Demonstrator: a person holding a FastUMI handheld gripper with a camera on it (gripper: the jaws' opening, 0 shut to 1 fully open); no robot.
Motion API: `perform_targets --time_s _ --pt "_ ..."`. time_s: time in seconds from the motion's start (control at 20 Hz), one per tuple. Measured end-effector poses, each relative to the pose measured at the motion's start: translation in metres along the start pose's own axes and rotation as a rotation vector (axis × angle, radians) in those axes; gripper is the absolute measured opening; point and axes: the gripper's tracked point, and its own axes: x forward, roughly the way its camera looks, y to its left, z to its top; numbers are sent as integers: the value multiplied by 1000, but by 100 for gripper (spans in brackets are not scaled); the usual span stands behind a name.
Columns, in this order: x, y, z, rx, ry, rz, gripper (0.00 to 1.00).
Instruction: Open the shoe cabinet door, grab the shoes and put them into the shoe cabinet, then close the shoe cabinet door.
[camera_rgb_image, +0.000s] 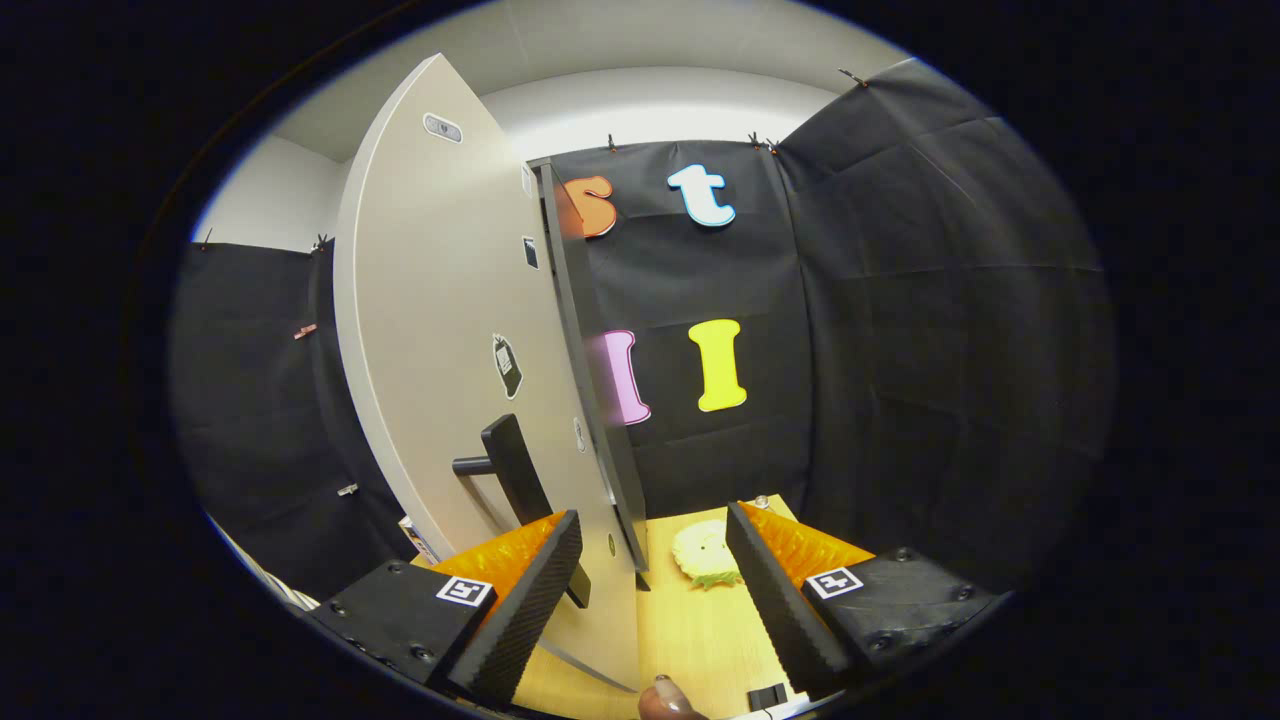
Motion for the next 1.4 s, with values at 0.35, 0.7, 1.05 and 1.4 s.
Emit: perform_targets --time_s 0.35,0.7,1.05,1.4 --pt "17 27 -15 13 3 -22 98" --pt "13 103 -30 -11 -12 -52 98" --pt "43 172 -57 54 8 -7 98" --pt "61 215 -62 25 10 18 98"
